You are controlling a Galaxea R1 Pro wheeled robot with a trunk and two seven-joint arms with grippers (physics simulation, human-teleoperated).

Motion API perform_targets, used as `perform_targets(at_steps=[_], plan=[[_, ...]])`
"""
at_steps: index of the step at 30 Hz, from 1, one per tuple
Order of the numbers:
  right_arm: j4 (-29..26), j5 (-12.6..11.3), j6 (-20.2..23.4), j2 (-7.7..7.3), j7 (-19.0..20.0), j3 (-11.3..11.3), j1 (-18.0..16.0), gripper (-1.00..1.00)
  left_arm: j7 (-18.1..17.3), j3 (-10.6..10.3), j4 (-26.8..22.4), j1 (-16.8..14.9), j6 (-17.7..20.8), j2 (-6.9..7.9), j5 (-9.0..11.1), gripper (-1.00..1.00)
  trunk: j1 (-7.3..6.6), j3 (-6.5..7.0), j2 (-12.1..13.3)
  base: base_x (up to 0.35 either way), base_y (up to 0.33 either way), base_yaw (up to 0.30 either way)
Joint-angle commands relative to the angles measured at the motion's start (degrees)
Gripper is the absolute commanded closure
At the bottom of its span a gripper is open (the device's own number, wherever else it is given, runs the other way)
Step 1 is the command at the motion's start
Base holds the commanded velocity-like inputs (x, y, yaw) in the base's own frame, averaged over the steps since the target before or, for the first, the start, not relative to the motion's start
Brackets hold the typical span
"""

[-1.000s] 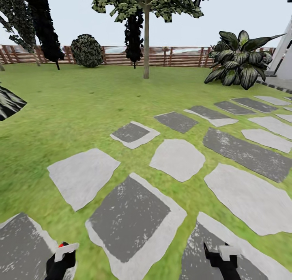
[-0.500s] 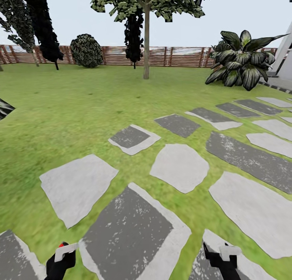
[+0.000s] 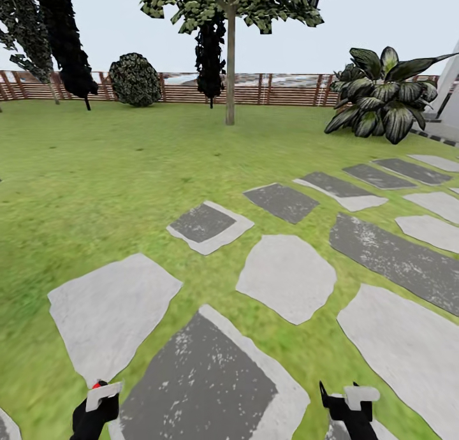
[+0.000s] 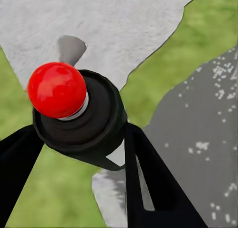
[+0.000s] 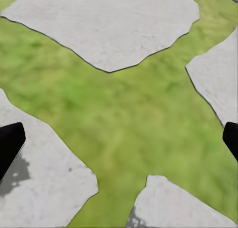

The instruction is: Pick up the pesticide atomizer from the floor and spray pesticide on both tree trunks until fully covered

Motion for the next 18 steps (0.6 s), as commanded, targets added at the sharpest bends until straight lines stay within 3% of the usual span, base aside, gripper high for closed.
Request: perform_targets(at_steps=[1,18], plan=[[0.04,-0.21,-0.17,0.02,0.01,0.01,-0.03,-1.0,0.09,-0.19,0.04,-0.03,-0.19,0.02,0.37,1.0,0.02,-0.05,-0.02,0.339,0.0,0.0],[0.04,-0.18,-0.17,0.04,0.01,0.01,-0.03,-1.0,0.09,-0.24,0.04,-0.03,-0.19,0.02,0.37,1.0,0.02,-0.05,-0.02,0.339,0.0,0.0]])
